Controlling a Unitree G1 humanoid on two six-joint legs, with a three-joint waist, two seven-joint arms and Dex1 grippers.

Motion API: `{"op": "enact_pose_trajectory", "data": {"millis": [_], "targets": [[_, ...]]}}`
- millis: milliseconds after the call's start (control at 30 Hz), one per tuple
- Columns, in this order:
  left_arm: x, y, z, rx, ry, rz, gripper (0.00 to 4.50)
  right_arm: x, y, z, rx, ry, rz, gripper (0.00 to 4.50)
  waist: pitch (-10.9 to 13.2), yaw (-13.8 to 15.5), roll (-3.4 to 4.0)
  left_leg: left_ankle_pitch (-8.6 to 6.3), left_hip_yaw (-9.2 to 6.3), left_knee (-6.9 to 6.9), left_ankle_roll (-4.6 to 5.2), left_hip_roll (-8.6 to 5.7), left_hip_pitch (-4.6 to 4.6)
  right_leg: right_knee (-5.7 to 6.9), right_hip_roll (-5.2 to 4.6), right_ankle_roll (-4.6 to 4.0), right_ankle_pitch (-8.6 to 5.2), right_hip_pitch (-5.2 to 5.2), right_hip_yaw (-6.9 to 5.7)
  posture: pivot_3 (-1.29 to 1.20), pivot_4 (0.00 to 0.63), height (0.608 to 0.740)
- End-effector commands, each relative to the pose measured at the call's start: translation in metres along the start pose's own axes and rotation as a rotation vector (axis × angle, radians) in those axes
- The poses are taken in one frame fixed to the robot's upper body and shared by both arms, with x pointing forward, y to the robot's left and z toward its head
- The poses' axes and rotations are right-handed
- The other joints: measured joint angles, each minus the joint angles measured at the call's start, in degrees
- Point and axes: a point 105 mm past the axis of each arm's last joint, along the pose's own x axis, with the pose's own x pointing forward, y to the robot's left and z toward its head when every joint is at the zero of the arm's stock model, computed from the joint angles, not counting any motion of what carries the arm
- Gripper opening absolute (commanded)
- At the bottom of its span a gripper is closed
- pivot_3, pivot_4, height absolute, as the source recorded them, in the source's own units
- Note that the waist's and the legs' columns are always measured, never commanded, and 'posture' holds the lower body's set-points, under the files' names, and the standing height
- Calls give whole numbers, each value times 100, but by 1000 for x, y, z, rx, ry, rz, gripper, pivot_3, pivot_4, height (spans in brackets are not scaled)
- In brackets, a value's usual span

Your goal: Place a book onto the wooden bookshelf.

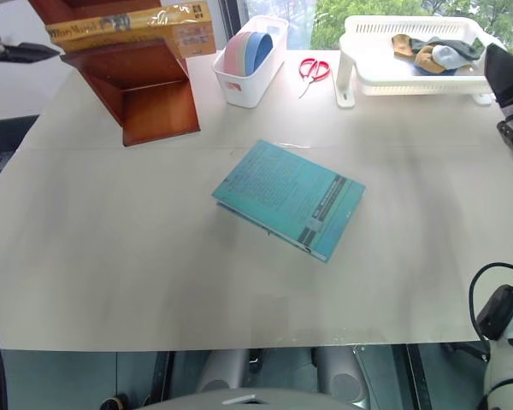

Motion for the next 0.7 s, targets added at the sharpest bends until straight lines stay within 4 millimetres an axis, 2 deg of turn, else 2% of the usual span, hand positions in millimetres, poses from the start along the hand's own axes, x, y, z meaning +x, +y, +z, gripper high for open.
{"op": "enact_pose_trajectory", "data": {"millis": [33, 133, 200, 333, 400, 500, 633, 700], "targets": [[-23, -26, 28, -124, -215, -37, 4160, -7, 11, 1, -38, 77, -34, 4500, -1, 8, 1, 0, -7, 3, 0, 2, -1, -3, -1, 0, 0, 3, -4, 0, 150, 740], [-2, -80, 25, -270, -269, -178, 4160, -18, 6, -13, -53, 176, -113, 4500, -9, 8, 10, 0, -22, 21, 3, 0, 1, 13, -3, 0, 0, 11, -8, 0, 150, 740], [12, -118, 14, -378, -262, -240, 4160, -28, 0, -27, -90, 277, -184, 4500, -9, -1, 11, -11, -23, 29, 27, -3, 6, 38, -2, 0, 0, 12, -9, 0, 150, 740], [25, -178, -10, -560, -282, -254, 4160, -63, -13, -61, -184, 536, -344, 4500, -12, -25, 9, -8, -27, 41, 28, 0, 36, 81, 8, 1, 0, 14, 10, 0, 150, 740], [31, -204, -29, -672, -272, -173, 4160, -92, -15, -80, -222, 694, -417, 4500, -16, -15, 13, -3, -26, 54, 20, 3, 60, 87, 21, 0, 1, 35, 13, 0, 150, 740], [27, -232, -39, -766, -280, -166, 4160, -121, -12, -94, -266, 845, -464, 4500, -34, -9, 12, -7, -24, 30, 25, 1, 121, 57, 2, 1, 0, 105, 13, 0, 150, 740], [26, -248, -51, -838, -266, -152, 4160, -133, -24, -90, -391, 881, -523, 4500, -34, -10, 7, -5, -24, 31, 23, -1, 122, 61, 2, 2, 0, 106, 11, 0, 150, 740], [26, -253, -54, -836, -264, -161, 4160, -139, -25, -92, -408, 921, -518, 4500, -33, -10, 6, -4, -18, 26, 20, -4, 170, 61, 4, 1, 0, 151, 12, 0, 150, 740]]}}
